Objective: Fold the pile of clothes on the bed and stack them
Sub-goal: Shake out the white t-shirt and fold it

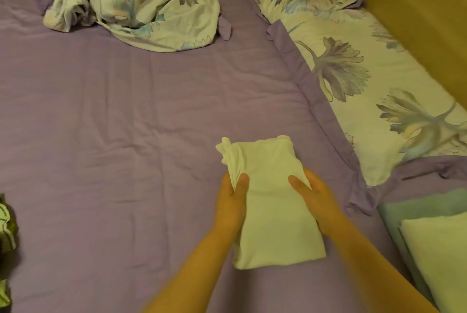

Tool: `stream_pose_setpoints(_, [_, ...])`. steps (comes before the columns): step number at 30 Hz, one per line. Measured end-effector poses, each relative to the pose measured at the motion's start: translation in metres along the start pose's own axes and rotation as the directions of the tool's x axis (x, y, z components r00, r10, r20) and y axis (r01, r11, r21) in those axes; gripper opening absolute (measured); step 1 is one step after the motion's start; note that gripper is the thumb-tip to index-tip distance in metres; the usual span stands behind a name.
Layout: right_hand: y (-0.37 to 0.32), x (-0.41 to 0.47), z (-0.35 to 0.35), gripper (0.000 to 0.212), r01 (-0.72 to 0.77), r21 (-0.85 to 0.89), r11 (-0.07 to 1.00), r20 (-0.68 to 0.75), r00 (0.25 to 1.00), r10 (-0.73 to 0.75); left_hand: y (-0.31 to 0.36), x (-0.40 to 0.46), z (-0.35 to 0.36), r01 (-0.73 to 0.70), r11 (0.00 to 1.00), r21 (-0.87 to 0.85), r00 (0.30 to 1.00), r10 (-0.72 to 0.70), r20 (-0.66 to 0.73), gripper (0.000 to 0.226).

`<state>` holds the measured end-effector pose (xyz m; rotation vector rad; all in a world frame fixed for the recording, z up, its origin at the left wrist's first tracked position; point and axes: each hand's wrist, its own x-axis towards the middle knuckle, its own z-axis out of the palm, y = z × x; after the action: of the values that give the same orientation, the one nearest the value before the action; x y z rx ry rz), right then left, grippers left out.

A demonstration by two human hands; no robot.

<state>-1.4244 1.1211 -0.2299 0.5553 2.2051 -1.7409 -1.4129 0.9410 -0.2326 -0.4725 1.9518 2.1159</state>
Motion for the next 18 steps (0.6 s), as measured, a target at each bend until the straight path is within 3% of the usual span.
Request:
stream_pose_setpoints(4, [0.02, 0.02, -0.047, 0.051, -0.021, -0.039, 0.999, -0.072, 0.997, 0.018, -0.012, 0.012, 0.043, 0.128, 0.991, -0.036, 0.991, -0.127, 0.043, 0.037])
stream_pose_setpoints(7, [0.064, 0.021, -0.069, 0.07, -0.215, -0.124, 0.969, -0.057, 0.976, 0.209, -0.043, 0.005, 0.054, 0.325, 0.944, 0.056, 0.944, -0.327, 0.046, 0.056])
stream_pose_setpoints(10, [0.105, 0.01, -0.072, 0.074, -0.264, -0.193, 0.945, -0.046, 0.965, 0.26, -0.077, -0.009, 0.055, 0.274, 0.95, 0.148, 0.958, -0.283, 0.044, 0.061])
stream_pose_setpoints(14, [0.117, 0.009, -0.068, 0.054, -0.204, -0.315, 0.927, -0.093, 0.979, 0.184, -0.081, -0.01, 0.062, 0.205, 0.955, 0.216, 0.97, -0.228, 0.089, 0.091])
stream_pose_setpoints(18, [0.112, 0.017, -0.066, 0.047, -0.192, -0.376, 0.907, -0.104, 0.981, 0.165, -0.075, 0.003, 0.067, 0.292, 0.93, 0.225, 0.956, -0.289, -0.046, 0.072])
